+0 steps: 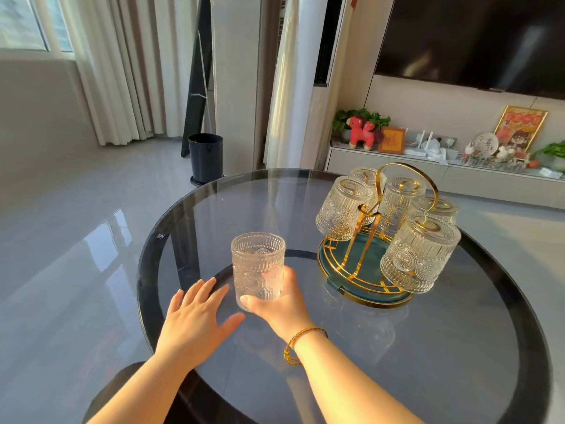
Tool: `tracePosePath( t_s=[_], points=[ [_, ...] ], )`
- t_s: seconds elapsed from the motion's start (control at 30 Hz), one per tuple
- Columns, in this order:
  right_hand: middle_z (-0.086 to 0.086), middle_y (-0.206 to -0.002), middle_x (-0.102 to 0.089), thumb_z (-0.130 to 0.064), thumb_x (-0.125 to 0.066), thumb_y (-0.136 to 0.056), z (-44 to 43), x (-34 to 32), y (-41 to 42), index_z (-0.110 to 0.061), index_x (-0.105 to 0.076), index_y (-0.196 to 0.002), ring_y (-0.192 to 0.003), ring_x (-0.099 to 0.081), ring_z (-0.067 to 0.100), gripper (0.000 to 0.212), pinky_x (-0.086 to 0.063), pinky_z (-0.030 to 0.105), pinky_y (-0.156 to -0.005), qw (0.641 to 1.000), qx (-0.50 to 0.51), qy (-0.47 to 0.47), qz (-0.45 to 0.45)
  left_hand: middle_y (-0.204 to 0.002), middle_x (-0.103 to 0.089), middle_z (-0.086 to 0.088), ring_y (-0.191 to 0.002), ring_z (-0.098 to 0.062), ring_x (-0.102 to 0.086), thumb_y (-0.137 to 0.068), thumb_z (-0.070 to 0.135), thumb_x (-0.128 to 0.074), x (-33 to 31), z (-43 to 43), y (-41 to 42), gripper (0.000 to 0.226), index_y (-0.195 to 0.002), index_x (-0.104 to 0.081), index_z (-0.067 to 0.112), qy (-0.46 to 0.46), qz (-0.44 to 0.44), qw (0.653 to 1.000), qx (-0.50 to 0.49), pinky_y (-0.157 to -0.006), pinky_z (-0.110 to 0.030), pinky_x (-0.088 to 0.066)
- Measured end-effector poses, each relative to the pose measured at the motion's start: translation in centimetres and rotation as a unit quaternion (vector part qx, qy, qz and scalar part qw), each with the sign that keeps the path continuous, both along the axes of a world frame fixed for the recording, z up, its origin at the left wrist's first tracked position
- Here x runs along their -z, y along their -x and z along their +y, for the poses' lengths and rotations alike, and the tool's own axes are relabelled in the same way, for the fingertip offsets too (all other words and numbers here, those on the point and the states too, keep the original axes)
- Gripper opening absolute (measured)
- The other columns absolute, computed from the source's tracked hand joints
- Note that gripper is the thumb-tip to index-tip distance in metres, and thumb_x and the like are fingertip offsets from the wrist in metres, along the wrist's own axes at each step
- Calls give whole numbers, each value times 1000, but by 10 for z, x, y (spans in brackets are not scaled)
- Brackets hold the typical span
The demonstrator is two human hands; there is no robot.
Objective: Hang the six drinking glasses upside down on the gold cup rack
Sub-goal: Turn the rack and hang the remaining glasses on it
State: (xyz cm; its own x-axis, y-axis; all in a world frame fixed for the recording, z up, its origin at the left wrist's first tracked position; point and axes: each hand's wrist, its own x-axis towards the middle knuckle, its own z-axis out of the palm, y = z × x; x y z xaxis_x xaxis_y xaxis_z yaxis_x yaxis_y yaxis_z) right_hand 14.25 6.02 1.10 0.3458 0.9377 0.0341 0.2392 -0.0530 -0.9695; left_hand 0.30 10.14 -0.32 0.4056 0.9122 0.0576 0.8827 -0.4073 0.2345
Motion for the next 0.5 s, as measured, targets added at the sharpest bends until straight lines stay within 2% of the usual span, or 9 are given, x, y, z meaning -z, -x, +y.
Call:
tracePosePath(
  t_s=[0.07, 0.17, 0.2, 0.27, 0.33, 0.37, 0.43, 0.47, 0.5],
  points=[
    [-5, -105, -55, -12, -75, -58, -10, -7, -7, -25, -42, -101, -97, -56, 8, 56, -45, 14, -80, 999, 5, -24, 20, -154, -7, 5, -142, -19, 1, -79, 67, -23, -1, 0, 0, 68, -137, -11, 36, 5, 4, 1000, 4, -115, -41, 5],
    [-4, -99, -56, -7, -75, -58, -31, -24, -23, -17, -43, -104, -84, -56, -7, 57, -45, 4, -69, 999, -4, -50, 20, -154, -6, 4, -142, -20, 2, -81, 65, -22, -4, -2, 0, 66, -138, -11, 34, 13, 10, 1000, 10, -115, -42, 5],
    [-7, -94, -56, -12, -73, -55, -39, -31, -29, -18, -44, -102, -79, -56, -11, 55, -44, 2, -65, 998, -3, -56, 12, -154, -6, 3, -142, -20, 3, -81, 64, -22, -4, -4, 0, 65, -138, -10, 33, 15, 12, 1000, 12, -115, -42, 6],
    [-9, -90, -56, -21, -69, -54, -55, -47, -42, -25, -45, -94, -76, -57, -8, 47, -44, 1, -62, 998, 0, -63, -12, -154, -5, 2, -142, -21, 4, -83, 62, -21, -6, -6, 1, 64, -139, -9, 32, 16, 19, 1000, 17, -115, -42, 6],
    [-8, -89, -55, -19, -73, -60, -69, -65, -57, -30, -43, -88, -77, -57, -4, 43, -46, 5, -63, 997, 1, -63, -41, -154, -4, 2, -142, -21, 3, -84, 61, -20, -8, -6, 0, 64, -139, -8, 31, 20, 28, 999, 17, -115, -42, 5],
    [-7, -90, -56, -15, -74, -63, -76, -75, -66, -31, -42, -88, -80, -59, -1, 43, -49, 9, -66, 996, 0, -61, -59, -154, -4, 2, -142, -22, 3, -84, 60, -21, -8, -7, -1, 63, -139, -8, 31, 22, 33, 999, 16, -115, -43, 5],
    [-3, -99, -55, -15, -75, -66, -86, -99, -83, -30, -41, -93, -95, -58, 14, 46, -51, 28, -82, 992, -6, -47, -119, -154, -4, 1, -142, -23, 3, -85, 58, -22, -9, -8, -4, 62, -139, -8, 30, 29, 36, 999, 11, -115, -43, 4],
    [-5, -101, -53, -17, -75, -65, -90, -112, -90, -28, -40, -97, -98, -54, 15, 48, -48, 31, -87, 987, -8, -41, -158, -154, -4, 0, -142, -23, 3, -86, 57, -22, -10, -8, -7, 61, -139, -8, 29, 34, 35, 999, 8, -115, -44, 4],
    [-10, -98, -51, -19, -76, -64, -93, -124, -98, -27, -40, -99, -96, -52, 11, 51, -45, 23, -87, 981, -9, -42, -192, -154, -4, 0, -141, -23, 3, -88, 55, -23, -10, -9, -10, 59, -139, -9, 28, 39, 32, 999, 6, -115, -44, 3]
  ],
)
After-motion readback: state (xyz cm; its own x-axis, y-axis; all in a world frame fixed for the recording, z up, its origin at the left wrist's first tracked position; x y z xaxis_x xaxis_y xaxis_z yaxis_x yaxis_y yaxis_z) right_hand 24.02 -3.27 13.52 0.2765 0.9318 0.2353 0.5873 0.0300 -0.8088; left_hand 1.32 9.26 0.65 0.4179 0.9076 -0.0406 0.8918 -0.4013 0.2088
